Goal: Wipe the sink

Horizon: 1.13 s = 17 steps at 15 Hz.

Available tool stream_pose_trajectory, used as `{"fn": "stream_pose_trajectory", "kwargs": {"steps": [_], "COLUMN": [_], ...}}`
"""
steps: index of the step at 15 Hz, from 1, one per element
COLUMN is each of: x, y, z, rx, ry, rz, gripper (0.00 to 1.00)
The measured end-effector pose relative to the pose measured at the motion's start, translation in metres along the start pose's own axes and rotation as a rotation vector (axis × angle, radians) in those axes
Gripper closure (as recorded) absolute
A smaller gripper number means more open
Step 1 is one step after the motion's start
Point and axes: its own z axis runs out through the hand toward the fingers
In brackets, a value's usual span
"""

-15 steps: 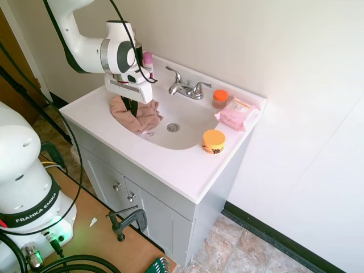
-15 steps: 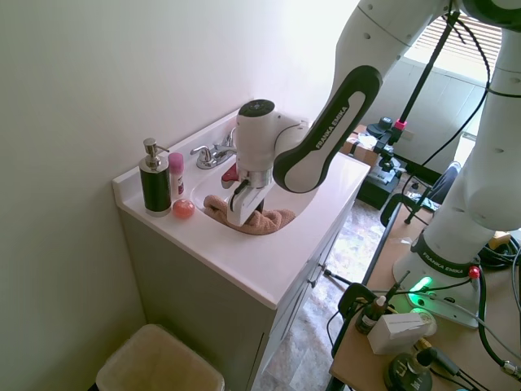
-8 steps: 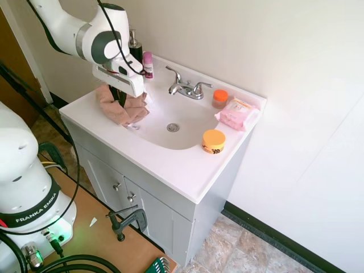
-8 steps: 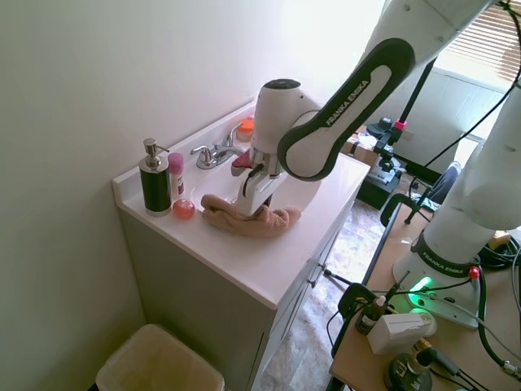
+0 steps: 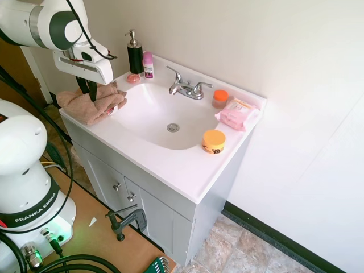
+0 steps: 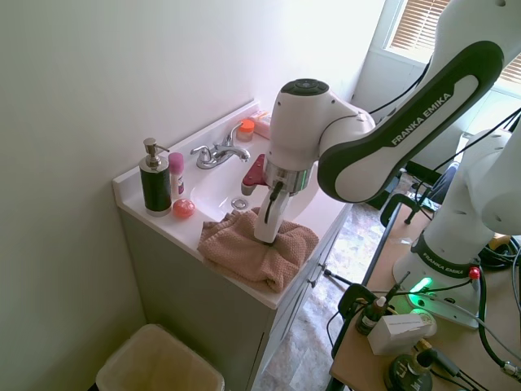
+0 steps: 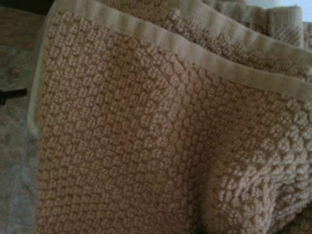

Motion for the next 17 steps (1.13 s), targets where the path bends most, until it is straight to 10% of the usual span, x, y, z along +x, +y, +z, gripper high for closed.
{"fn": "stream_pose_trajectory", "kwargs": {"steps": [17], "x": [0.072], "y": [0.032], "z": [-0.051], "rx": [-0.040], "ry": [0.083], "rz": [0.058], "gripper": [0.00]}}
